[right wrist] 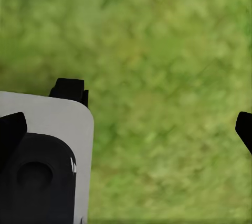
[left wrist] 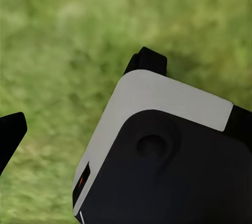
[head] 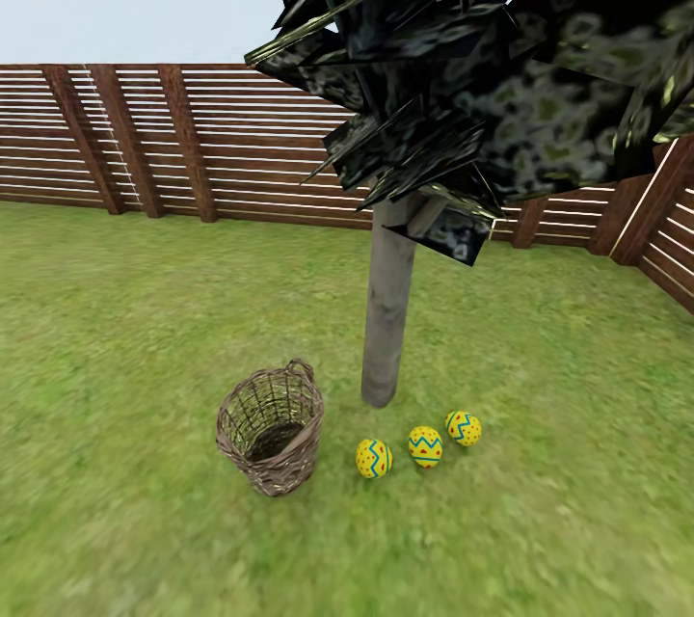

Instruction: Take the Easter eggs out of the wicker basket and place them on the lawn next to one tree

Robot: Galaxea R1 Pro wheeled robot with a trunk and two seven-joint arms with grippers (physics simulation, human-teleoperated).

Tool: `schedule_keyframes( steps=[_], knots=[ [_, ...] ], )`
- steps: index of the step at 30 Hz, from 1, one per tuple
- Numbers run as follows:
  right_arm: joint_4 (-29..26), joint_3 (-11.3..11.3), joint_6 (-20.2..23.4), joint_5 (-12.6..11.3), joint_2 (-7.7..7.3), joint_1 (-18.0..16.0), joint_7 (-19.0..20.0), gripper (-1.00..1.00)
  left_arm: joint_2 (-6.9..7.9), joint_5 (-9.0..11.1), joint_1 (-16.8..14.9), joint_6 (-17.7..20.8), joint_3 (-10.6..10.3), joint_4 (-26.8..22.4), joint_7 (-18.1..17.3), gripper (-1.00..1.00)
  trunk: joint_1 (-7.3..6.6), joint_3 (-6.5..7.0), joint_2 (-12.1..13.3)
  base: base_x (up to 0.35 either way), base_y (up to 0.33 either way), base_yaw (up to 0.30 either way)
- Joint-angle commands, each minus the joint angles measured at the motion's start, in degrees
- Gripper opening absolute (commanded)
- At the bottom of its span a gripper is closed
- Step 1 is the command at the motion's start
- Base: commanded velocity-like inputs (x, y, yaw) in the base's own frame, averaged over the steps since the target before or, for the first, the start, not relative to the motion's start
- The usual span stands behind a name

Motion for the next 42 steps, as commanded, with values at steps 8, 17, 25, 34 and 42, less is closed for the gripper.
schedule_keyframes(
  steps=[8,17,25,34,42],
  knots=[
    [0.2,-0.4,-0.3,0.3,-0.06,-0.1,-0.1,1.0,0.03,0.3,0.0,0.2,-0.3,-0.1,-0.1,1.0,0.0,-0.05,0.0,0.0,0.0,0.0],
    [0.2,-0.4,-0.3,0.3,-0.06,-0.1,-0.1,1.0,0.03,0.3,0.0,0.2,-0.3,-0.1,-0.1,1.0,0.0,-0.05,0.0,0.0,0.0,0.0],
    [0.2,-0.4,-0.3,0.3,-0.06,-0.1,-0.1,1.0,0.03,0.3,0.0,0.2,-0.3,-0.1,-0.1,1.0,0.0,-0.05,0.0,0.0,0.0,0.0],
    [0.2,-0.4,-0.3,0.3,-0.06,-0.1,-0.1,1.0,0.03,0.3,0.0,0.2,-0.3,-0.1,-0.1,1.0,0.0,-0.05,0.0,0.0,0.0,0.0],
    [0.2,-0.4,-0.3,0.3,-0.06,-0.1,-0.1,1.0,0.03,0.3,0.0,0.2,-0.3,-0.1,-0.1,1.0,0.0,-0.05,0.0,0.0,0.0,0.0]
  ],
)
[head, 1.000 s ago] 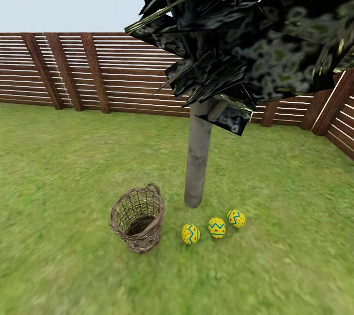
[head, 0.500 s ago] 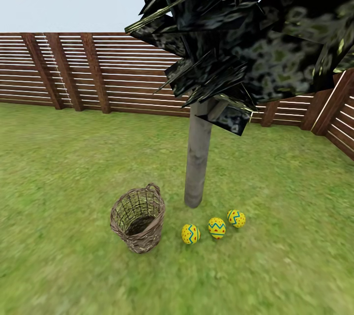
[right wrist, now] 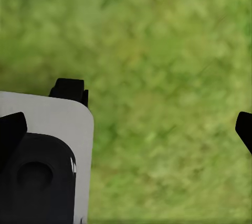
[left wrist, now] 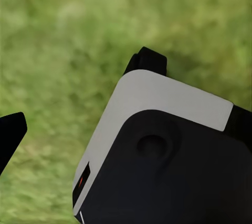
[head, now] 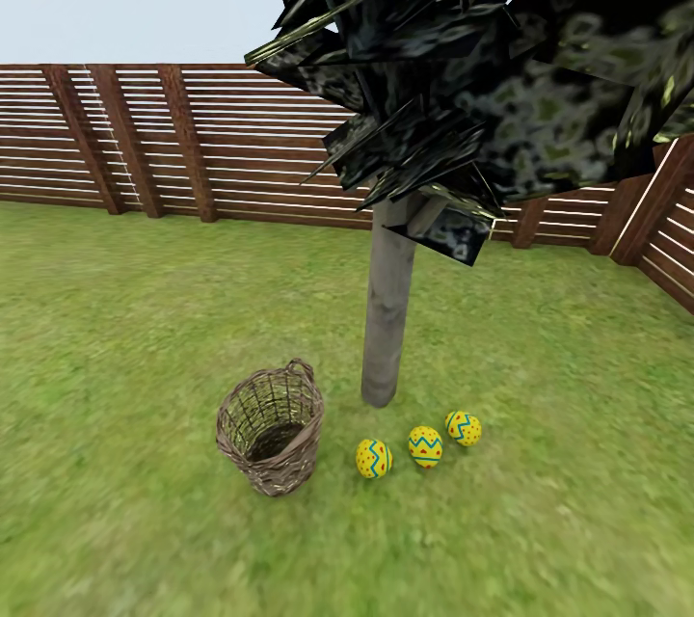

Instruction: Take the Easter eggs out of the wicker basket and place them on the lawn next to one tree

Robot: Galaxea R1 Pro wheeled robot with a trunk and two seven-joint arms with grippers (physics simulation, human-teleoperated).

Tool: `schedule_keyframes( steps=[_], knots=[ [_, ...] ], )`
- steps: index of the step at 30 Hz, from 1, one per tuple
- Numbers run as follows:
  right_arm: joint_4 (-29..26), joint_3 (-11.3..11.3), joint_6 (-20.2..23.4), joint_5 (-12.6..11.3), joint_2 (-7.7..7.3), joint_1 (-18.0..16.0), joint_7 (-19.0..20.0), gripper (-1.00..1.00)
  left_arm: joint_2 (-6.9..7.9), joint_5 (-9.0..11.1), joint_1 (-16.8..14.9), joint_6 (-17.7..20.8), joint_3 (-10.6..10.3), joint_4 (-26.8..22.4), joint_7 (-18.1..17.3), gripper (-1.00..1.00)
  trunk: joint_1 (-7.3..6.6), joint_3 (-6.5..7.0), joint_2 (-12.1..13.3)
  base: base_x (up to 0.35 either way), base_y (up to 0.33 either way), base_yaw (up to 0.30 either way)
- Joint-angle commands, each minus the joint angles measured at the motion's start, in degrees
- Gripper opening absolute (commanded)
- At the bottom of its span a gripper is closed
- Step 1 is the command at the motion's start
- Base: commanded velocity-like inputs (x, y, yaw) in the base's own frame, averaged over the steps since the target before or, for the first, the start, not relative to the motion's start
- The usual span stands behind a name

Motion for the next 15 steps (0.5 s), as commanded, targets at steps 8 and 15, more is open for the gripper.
schedule_keyframes(
  steps=[8,15],
  knots=[
    [0.2,-0.4,-0.3,0.3,-0.06,-0.1,-0.1,1.0,0.03,0.3,-0.1,0.2,-0.3,0.0,-0.1,1.0,0.0,-0.05,0.0,0.0,0.0,0.0],
    [0.2,-0.4,-0.3,0.3,-0.06,-0.1,-0.1,1.0,0.03,0.3,-0.1,0.2,-0.3,0.0,-0.1,1.0,0.0,-0.05,0.0,0.0,0.0,0.0]
  ],
)
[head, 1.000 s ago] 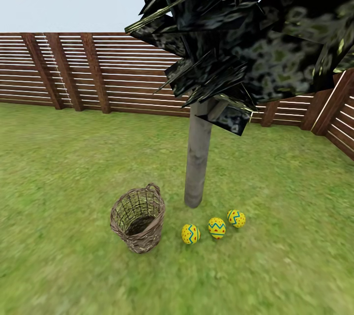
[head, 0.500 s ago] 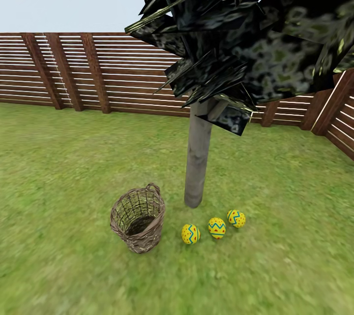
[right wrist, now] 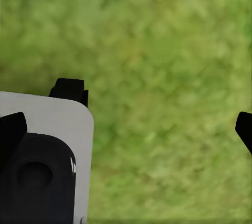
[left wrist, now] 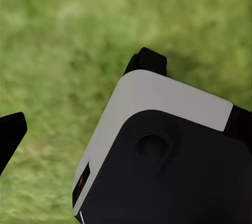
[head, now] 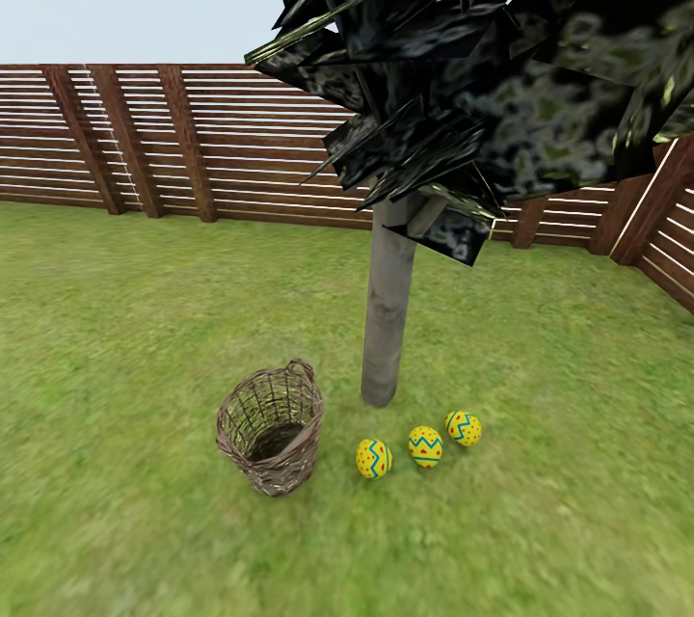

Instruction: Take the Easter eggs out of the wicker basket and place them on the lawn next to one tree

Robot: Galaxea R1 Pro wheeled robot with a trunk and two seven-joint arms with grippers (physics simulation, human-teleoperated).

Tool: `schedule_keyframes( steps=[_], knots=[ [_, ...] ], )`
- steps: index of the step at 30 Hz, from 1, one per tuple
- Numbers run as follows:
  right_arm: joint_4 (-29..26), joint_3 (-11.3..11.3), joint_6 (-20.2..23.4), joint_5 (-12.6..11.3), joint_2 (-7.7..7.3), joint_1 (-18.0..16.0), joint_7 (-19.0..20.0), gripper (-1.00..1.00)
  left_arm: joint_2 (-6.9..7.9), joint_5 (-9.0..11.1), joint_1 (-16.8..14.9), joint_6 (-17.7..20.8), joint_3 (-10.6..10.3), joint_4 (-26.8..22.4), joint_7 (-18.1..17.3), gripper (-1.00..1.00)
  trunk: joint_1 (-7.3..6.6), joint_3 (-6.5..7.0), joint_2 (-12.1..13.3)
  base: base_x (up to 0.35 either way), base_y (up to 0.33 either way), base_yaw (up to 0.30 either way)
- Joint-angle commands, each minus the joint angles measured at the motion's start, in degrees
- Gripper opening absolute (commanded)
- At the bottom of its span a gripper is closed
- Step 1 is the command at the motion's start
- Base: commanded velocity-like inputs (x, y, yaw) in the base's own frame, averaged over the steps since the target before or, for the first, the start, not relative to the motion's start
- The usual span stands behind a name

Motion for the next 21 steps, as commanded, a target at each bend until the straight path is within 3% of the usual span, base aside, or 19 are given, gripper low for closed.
schedule_keyframes(
  steps=[1,21],
  knots=[
    [0.2,-0.4,-0.3,0.3,-0.06,-0.1,-0.1,1.0,0.03,0.3,0.0,0.2,-0.3,0.0,-0.1,1.0,0.0,-0.05,0.0,0.0,0.0,0.0],
    [0.2,-0.4,-0.3,0.3,-0.06,-0.1,-0.1,1.0,0.03,0.3,0.0,0.2,-0.3,0.0,-0.1,1.0,0.0,-0.05,0.0,0.0,0.0,0.0]
  ],
)
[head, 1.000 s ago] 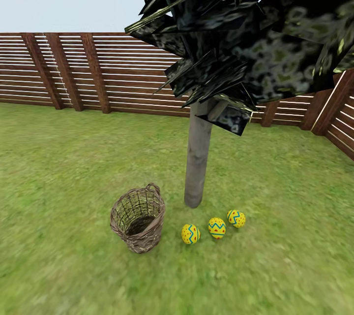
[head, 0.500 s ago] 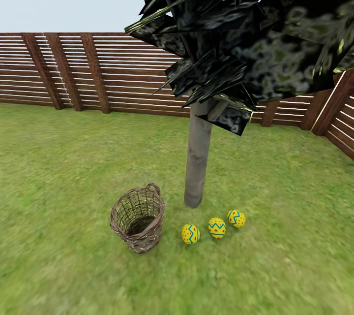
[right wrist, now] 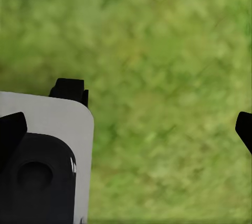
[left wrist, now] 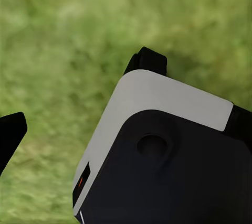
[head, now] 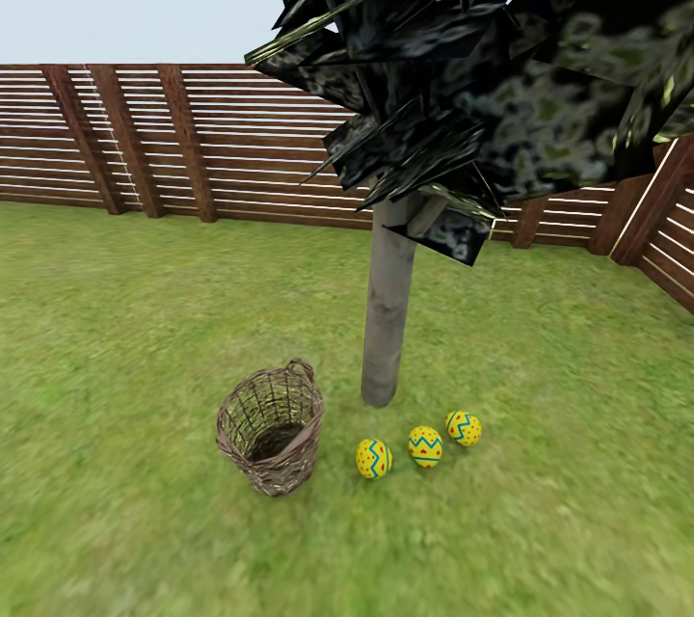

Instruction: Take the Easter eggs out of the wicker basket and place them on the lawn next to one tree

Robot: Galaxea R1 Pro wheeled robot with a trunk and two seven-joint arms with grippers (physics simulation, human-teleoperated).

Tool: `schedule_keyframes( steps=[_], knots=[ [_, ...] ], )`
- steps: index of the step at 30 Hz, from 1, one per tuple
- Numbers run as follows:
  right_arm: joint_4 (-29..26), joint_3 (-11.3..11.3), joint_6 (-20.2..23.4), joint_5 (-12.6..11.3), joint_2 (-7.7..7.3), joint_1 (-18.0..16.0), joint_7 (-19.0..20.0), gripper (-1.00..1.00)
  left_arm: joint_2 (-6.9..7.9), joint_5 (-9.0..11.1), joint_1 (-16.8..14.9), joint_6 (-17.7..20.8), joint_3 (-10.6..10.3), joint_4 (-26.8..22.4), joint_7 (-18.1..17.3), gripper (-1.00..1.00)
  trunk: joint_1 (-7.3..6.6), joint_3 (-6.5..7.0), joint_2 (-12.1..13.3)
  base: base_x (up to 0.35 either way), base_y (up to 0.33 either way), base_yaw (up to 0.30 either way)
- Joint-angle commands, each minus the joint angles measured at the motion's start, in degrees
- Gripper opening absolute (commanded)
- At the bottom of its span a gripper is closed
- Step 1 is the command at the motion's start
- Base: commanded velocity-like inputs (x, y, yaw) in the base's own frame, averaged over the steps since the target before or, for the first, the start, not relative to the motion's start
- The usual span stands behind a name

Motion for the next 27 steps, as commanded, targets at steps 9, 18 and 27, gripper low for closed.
schedule_keyframes(
  steps=[9,18,27],
  knots=[
    [0.2,-0.5,-0.3,0.3,-0.06,-0.1,-0.1,1.0,0.03,0.3,0.0,0.2,-0.3,-0.1,-0.1,1.0,0.0,-0.05,0.0,0.0,0.0,0.0],
    [0.2,-0.5,-0.3,0.3,-0.06,-0.1,-0.1,1.0,0.03,0.3,0.0,0.2,-0.3,-0.1,-0.1,1.0,0.0,-0.05,0.0,0.0,0.0,0.0],
    [0.2,-0.5,-0.3,0.3,-0.06,-0.1,-0.1,1.0,0.03,0.3,0.0,0.2,-0.3,-0.1,-0.1,1.0,0.0,-0.05,0.0,0.0,0.0,0.0]
  ],
)
